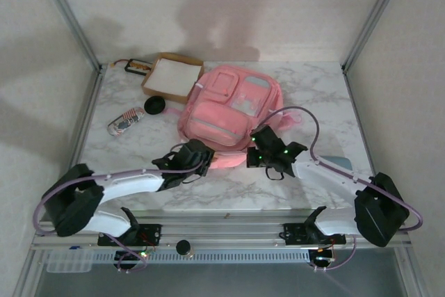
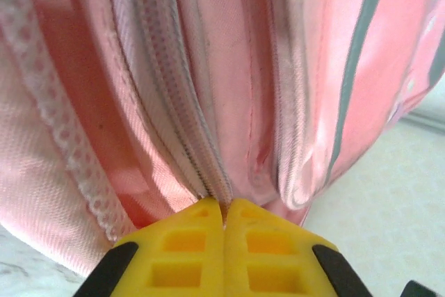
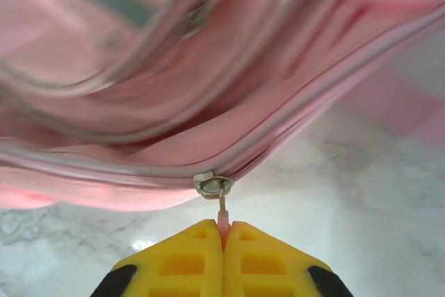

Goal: Pack the student bag
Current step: Zip the student bag at the center of the table.

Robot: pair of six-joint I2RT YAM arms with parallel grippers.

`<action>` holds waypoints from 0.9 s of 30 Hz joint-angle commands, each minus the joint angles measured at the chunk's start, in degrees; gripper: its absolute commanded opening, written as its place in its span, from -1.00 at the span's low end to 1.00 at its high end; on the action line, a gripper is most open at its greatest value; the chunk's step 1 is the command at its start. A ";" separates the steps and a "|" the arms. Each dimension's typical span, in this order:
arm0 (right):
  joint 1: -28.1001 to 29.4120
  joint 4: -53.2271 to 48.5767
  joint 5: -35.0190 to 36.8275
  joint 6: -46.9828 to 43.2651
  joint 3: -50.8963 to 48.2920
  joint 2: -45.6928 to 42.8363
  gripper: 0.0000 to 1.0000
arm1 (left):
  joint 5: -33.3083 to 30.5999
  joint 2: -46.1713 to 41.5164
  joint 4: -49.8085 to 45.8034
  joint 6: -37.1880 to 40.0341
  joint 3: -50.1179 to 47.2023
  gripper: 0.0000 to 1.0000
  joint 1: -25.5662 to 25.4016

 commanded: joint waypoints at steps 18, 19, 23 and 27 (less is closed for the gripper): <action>-11.01 2.60 -7.51 -6.49 4.61 1.75 -0.48 | -2.83 -13.34 -18.32 30.52 -0.52 -0.51 17.22; -12.02 2.16 -8.64 -6.29 4.77 0.42 -0.31 | -2.21 -14.28 -18.81 32.36 0.16 -0.21 17.15; -16.87 2.50 -13.97 -2.83 6.56 2.28 0.25 | -2.76 -15.26 -21.66 37.71 4.13 0.06 14.91; -16.99 6.00 -19.39 3.30 10.50 9.46 0.28 | -3.02 -10.83 -22.09 39.93 9.30 0.10 9.82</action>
